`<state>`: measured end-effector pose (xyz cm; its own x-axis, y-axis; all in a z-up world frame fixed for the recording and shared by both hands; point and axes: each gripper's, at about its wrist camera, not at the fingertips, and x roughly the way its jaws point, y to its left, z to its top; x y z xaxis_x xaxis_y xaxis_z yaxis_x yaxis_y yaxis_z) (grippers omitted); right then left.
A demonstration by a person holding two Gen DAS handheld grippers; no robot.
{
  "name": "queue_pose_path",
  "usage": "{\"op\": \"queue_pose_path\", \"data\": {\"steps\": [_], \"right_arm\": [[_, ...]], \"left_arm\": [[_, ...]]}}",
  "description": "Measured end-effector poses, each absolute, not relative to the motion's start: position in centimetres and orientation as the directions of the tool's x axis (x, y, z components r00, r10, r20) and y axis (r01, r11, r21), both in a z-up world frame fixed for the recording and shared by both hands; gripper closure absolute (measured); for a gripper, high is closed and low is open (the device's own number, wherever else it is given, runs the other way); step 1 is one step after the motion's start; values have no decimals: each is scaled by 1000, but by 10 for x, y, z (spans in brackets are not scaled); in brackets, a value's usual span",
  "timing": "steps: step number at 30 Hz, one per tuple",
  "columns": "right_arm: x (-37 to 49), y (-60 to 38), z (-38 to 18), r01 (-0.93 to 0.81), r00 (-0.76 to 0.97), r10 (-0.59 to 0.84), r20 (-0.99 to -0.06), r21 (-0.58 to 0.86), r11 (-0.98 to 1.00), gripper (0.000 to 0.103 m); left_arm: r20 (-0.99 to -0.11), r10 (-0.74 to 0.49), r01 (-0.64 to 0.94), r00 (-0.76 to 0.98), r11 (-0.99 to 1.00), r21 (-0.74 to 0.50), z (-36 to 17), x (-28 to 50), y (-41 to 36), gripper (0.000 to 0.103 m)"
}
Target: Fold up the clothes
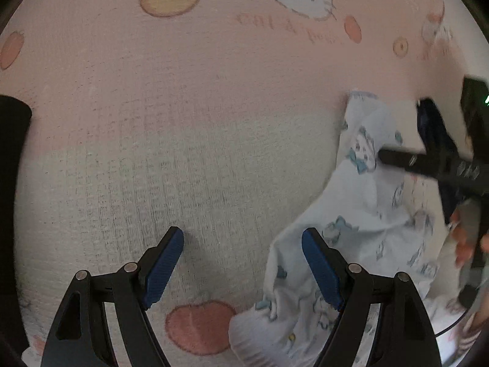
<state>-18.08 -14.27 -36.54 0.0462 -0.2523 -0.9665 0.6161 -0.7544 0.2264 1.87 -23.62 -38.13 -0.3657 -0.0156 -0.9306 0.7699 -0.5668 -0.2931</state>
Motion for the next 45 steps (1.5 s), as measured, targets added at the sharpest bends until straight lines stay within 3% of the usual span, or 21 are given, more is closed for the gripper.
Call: {"op": "queue_pose_path", "data": {"steps": [7, 14, 16, 21, 24, 31, 45], "right_arm": [[-175, -154, -382, 633, 31, -221, -975, 191, -751, 22], [-160, -161, -382, 657, -50, -197, -979, 116, -745, 25], [-153, -164, -381, 671, -88, -174, -981, 71, -738, 36], [-144, -167, -376, 675, -95, -223, -970, 102, -731, 80], [-146, -162, -370, 654, -48, -282, -958, 184, -734, 89], [-158, -125, -356, 559, 44, -421, -906, 371, -742, 90], [-146, -78, -359, 537, 92, -407, -909, 390, -748, 90]], "left_arm": [[-927, -49, 745, -372, -611, -267, -379, 13, -230, 25], [-925, -69, 721, -373, -649, -242, -377, 12, -220, 47], [-921, -64, 716, -383, -651, -253, -376, 13, -217, 54], [-908, -62, 713, -414, -642, -281, -376, 17, -210, 81], [-888, -45, 708, -457, -623, -333, -371, 24, -205, 85], [-867, -42, 671, -497, -653, -352, -348, 33, -189, 85], [-859, -2, 645, -512, -661, -383, -349, 34, -173, 85]]}}
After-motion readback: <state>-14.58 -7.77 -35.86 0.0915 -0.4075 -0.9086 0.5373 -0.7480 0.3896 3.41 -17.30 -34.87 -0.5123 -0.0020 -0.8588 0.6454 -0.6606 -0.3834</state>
